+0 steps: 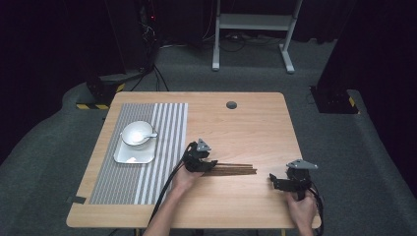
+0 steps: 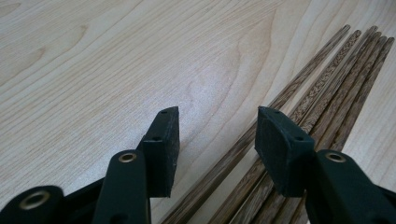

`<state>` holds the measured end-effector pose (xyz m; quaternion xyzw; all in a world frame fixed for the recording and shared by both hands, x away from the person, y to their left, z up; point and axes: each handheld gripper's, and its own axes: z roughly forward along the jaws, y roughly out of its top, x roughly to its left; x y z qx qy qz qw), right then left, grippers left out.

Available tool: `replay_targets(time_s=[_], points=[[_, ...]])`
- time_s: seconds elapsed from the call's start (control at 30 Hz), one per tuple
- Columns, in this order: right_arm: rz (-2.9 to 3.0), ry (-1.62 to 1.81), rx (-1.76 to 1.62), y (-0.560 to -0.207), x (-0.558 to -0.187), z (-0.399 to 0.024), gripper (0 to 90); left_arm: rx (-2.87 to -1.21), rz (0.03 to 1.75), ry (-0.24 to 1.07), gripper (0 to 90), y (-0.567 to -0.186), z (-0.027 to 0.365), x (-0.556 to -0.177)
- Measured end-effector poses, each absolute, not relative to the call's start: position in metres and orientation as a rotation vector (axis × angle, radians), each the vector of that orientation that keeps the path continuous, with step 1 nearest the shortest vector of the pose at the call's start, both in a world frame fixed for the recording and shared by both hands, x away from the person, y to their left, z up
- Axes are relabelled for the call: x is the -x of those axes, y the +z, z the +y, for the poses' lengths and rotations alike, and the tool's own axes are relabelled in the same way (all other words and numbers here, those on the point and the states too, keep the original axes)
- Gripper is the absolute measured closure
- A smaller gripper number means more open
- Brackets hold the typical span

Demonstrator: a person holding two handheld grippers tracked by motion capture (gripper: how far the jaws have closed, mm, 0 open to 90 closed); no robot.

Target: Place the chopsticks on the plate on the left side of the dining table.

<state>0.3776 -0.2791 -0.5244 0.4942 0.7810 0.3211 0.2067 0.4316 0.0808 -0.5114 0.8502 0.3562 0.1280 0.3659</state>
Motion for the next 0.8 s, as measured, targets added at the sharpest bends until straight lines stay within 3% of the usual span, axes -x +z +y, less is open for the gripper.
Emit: replay_targets(time_s=[0.8], points=[[2.175, 0.894, -1.376, -0.5244, -0.3776, -0.279, 12.5, -2.191, 0.943, 0.345, 58.5, -0.5156, 0.0818, -0.4398]])
